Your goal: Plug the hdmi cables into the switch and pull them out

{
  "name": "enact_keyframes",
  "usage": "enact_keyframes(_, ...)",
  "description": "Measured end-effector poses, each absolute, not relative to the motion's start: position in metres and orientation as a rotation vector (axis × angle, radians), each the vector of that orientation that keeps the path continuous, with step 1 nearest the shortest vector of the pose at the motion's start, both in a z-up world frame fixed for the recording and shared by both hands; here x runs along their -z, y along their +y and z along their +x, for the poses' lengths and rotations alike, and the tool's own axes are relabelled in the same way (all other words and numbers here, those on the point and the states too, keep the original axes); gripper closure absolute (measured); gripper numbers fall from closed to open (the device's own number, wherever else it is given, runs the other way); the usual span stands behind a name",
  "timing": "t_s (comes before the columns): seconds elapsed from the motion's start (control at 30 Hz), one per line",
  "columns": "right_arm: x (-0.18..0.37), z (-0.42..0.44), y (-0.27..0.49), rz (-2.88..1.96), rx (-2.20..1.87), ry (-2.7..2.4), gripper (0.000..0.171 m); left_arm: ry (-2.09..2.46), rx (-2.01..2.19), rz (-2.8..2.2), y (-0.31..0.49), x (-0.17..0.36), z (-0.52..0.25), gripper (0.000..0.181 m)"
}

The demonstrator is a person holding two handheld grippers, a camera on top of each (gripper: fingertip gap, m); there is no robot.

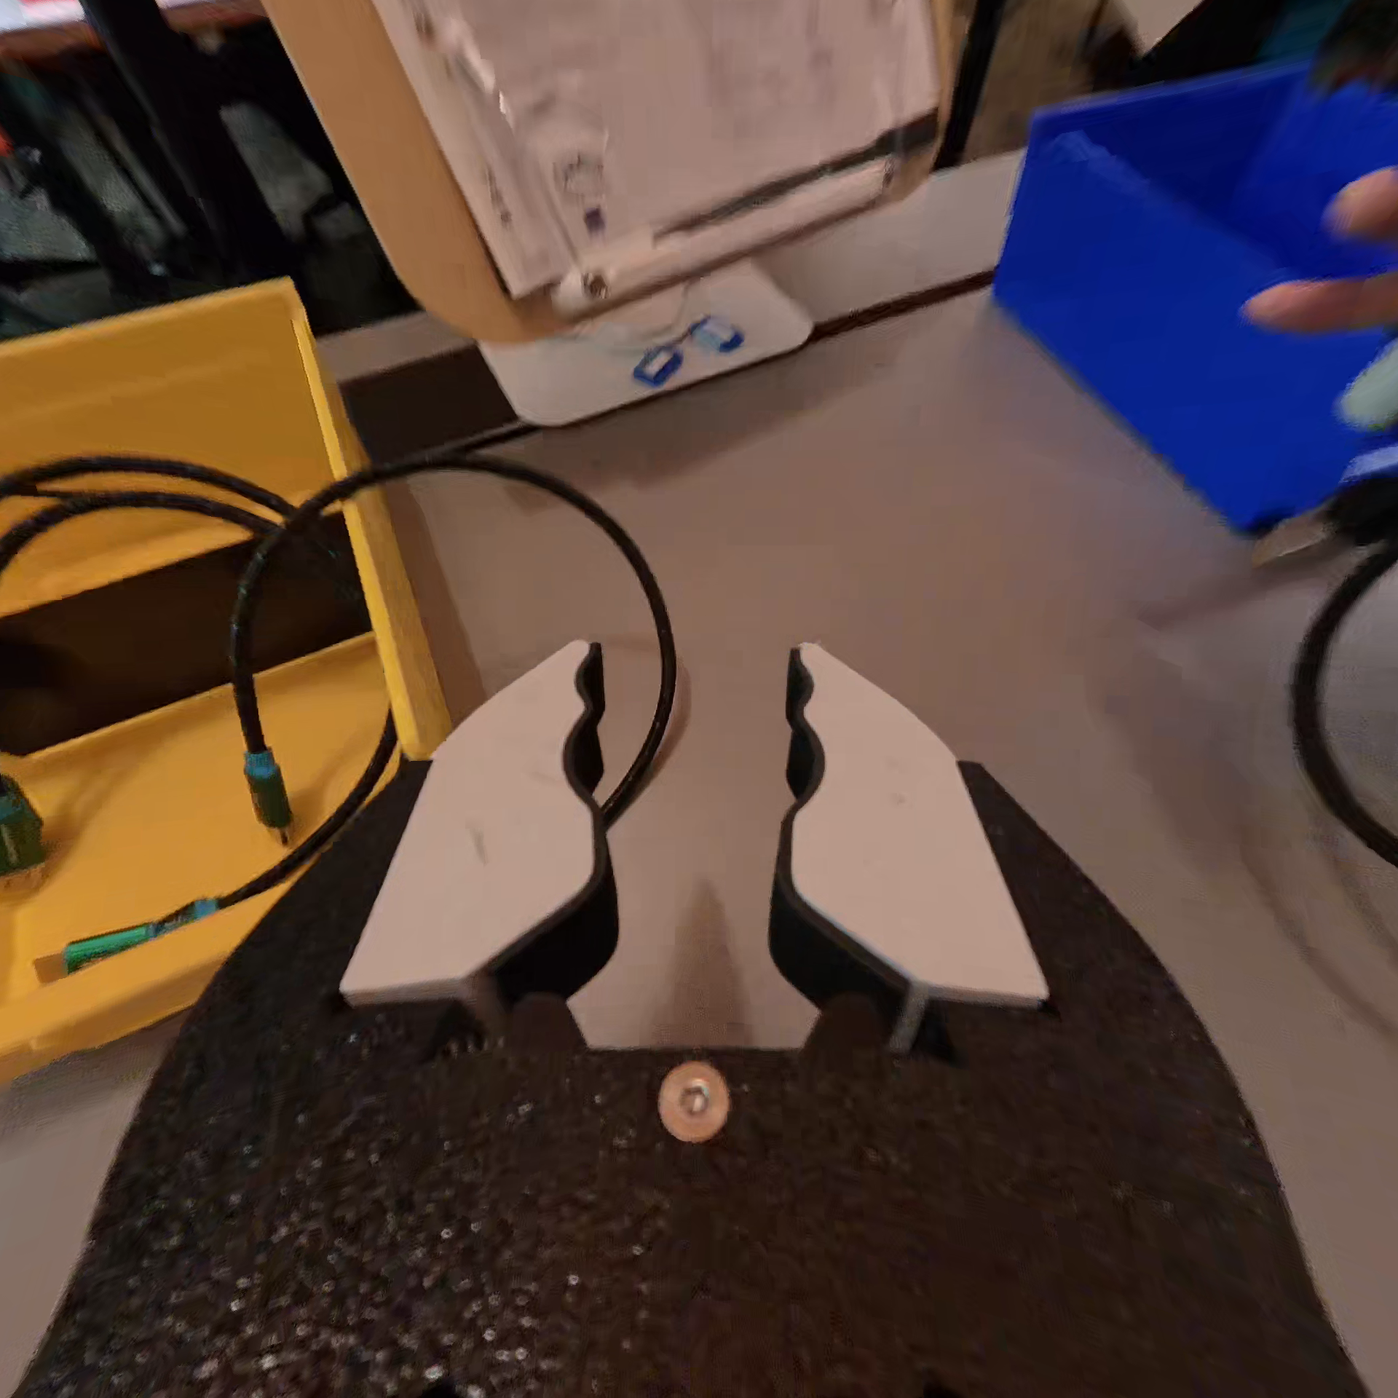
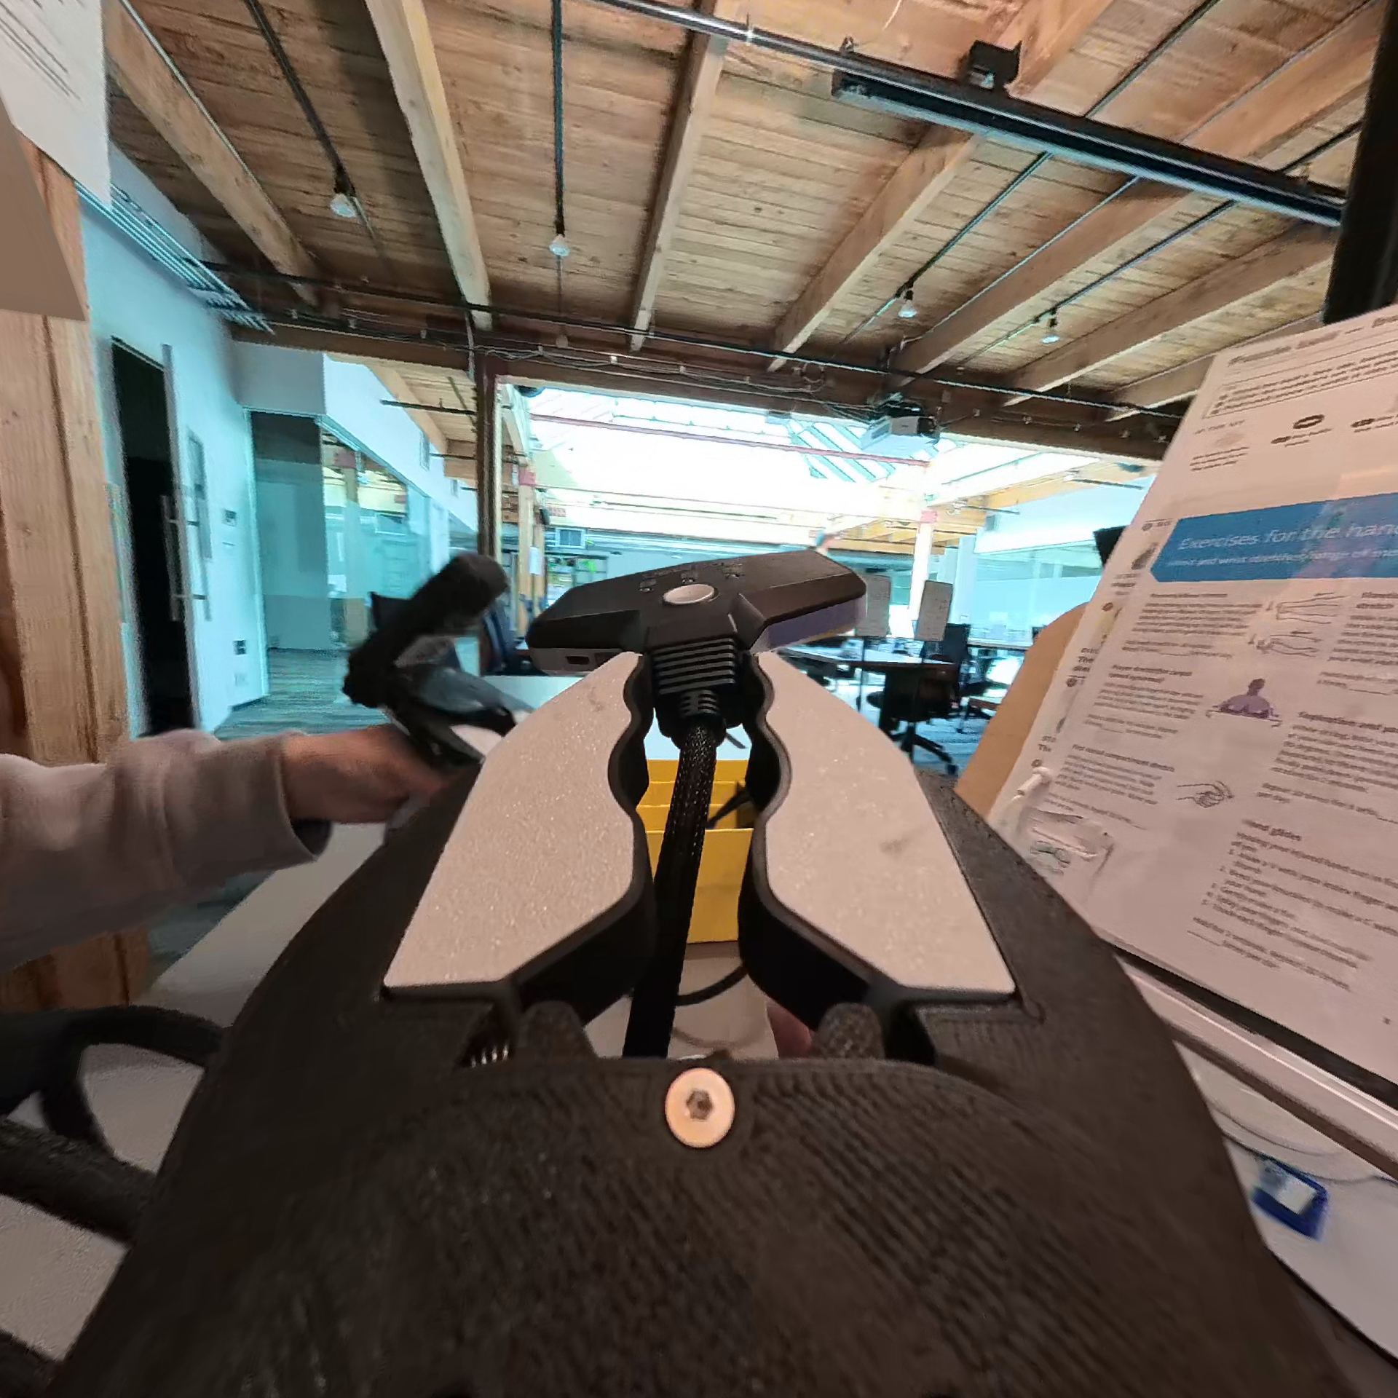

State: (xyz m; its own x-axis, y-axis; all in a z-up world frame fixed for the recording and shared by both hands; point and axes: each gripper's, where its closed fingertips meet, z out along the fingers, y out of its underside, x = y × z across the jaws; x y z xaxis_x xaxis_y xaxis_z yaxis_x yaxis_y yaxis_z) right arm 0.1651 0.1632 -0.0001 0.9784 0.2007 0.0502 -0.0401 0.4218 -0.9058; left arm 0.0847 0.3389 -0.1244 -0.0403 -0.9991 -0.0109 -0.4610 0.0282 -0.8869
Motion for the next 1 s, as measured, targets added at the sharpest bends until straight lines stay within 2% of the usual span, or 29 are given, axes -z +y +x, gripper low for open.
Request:
enact_keyframes(0.33,-0.003,0.165,0.149,-1.026,-0.400,-0.143,0.149,1.555,0.615,-1.889,0.376,0.232,0.169,0.123)
enact_keyframes(0.37,-0.002,0.167,0.148,-1.031,-0.389,-0.141,0.149,1.551,0.586,-1.893,0.380,0.238,0.172,0.126)
enact_keyframes(0.4,-0.002,0.169,0.147,-1.041,-0.379,-0.137,0.149,1.555,0.575,-1.887,0.382,0.242,0.174,0.141)
enact_keyframes(0.43,-0.001,0.170,0.146,-1.053,-0.369,-0.135,0.149,1.580,0.593,-1.873,0.380,0.245,0.175,0.173)
enact_keyframes(0.57,-0.002,0.179,0.143,-1.078,-0.310,-0.111,0.149,1.658,0.654,-1.800,0.365,0.230,0.161,0.176)
enact_keyframes(0.7,-0.006,0.186,0.135,-1.091,-0.241,-0.105,0.149,1.628,0.662,-1.610,0.356,0.167,0.136,0.174)
enact_keyframes(0.8,-0.014,0.189,0.126,-1.068,-0.222,-0.101,0.149,1.657,0.514,-1.470,0.355,0.131,0.111,0.172)
enact_keyframes(0.9,-0.019,0.189,0.120,-1.035,-0.246,-0.103,0.149,1.612,0.406,-1.483,0.364,0.125,0.089,0.171)
enact_keyframes(1.0,-0.014,0.191,0.123,-1.047,-0.247,-0.091,0.149,1.575,0.529,-1.660,0.376,0.144,0.078,0.173)
